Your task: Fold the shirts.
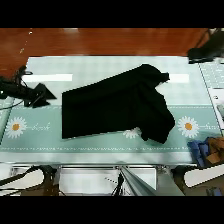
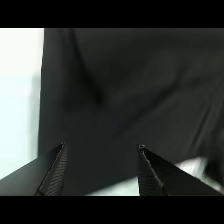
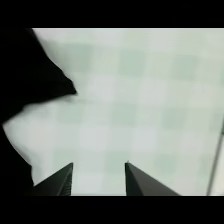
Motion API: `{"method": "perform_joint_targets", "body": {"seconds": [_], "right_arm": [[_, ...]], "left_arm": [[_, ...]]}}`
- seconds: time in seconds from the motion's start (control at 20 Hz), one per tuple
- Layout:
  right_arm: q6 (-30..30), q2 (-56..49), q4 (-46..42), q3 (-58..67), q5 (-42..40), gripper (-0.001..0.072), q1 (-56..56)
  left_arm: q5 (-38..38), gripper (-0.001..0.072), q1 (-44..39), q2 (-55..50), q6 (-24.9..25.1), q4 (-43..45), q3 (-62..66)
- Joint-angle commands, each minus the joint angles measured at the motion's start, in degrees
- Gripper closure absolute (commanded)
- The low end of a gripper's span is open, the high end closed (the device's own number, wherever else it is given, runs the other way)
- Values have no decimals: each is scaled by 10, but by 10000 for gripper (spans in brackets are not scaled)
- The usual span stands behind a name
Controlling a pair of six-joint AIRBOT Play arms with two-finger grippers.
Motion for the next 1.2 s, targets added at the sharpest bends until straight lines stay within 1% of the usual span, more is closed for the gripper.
{"method": "perform_joint_targets", "body": {"seconds": [0.0, 0.1, 0.2, 0.3, 0.45, 0.6, 0.7, 0.85, 0.9, 0.95, 1.0, 1.05, 1.15], "right_arm": [[1, 33, 62, 0, 71, 291, -66], [0, 40, 102, 0, 76, 292, -99], [0, 42, 124, 0, 73, 292, -122], [0, 42, 136, 0, 67, 292, -132], [0, 42, 140, 0, 48, 292, -132], [0, 42, 165, 0, 36, 292, -132], [0, 42, 173, 0, 34, 293, -132], [0, 42, 176, 0, 35, 292, -132], [0, 42, 174, 0, 39, 292, -132], [-1, 42, 166, 0, 44, 292, -132], [-1, 42, 150, 0, 47, 292, -132], [0, 42, 131, -4, 52, 293, -133], [-1, 43, 131, -40, 72, 292, -148]], "left_arm": [[-61, 200, 6, 52, 24, 35, -75], [-36, 200, 7, 87, 31, 35, -157], [-30, 198, 14, 98, 52, 27, -221], [-21, 102, 26, 97, 60, 21, -262], [18, 102, 30, 94, 60, 9, -293], [80, 112, 24, 78, 60, -47, -310], [109, 120, -2, 49, 60, -86, -311], [151, 120, -63, -8, 53, -112, -311], [166, 142, -74, -22, 36, -114, -311], [172, 400, -73, -26, 34, -113, -311], [172, 680, -68, -24, 47, -113, -311], [169, 685, -61, -24, 53, -113, -311], [162, 685, -47, -24, 61, -113, -311]]}}
